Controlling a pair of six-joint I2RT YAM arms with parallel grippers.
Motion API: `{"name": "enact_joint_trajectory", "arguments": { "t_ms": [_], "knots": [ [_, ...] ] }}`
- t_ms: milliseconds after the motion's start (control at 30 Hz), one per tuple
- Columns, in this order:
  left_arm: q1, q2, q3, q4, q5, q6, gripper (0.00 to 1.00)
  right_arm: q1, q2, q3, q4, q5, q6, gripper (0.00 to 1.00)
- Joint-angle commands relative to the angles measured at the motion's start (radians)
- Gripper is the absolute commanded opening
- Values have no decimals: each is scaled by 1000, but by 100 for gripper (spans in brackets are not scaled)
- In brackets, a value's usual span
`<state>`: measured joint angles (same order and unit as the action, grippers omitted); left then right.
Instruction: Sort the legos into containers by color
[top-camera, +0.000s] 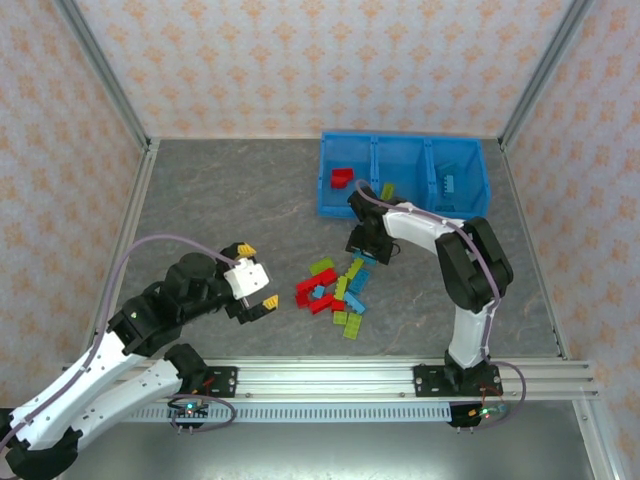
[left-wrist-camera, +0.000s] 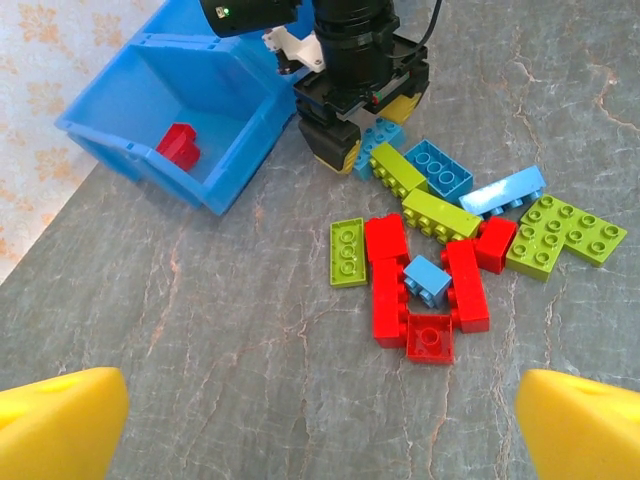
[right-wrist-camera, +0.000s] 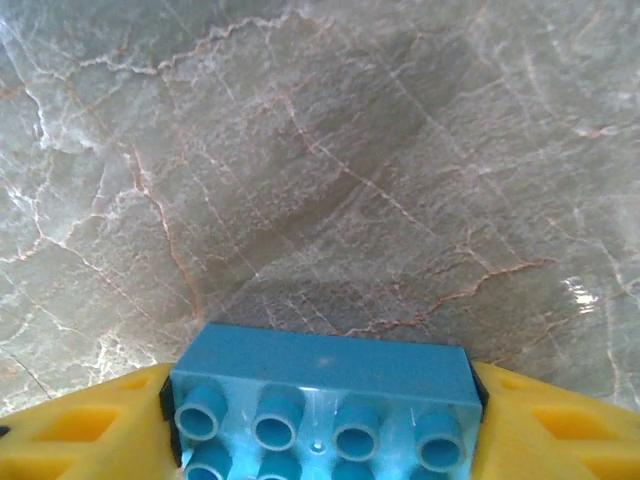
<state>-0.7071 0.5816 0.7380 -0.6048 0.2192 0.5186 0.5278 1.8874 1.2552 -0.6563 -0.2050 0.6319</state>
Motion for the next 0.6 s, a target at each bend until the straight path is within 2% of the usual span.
{"name": "enact_joint_trajectory", "arguments": {
  "t_ms": [0,67,233,333,433,567],
  "knots": [
    [-2,-25,-14,34,-23,14,100,5,-68,-13,-3,78,20,58],
    [-1,-26,-13,36,-31,17,100,5,-128,-36,-8,106,28,55],
    [-2,-23,-14,65,-17,1,100,0,-330,-68,-58,225,43,54],
    [-2,-22,-13,79,-10,-12,100,-48,-458,-68,-65,294,31,54],
    [-1,-22,-21,92,-7,-28,100,-173,-533,-51,-39,326,-10,54],
    [0,-34,-45,119,-1,-50,100,-402,-466,29,16,225,-64,53]
  ]
}}
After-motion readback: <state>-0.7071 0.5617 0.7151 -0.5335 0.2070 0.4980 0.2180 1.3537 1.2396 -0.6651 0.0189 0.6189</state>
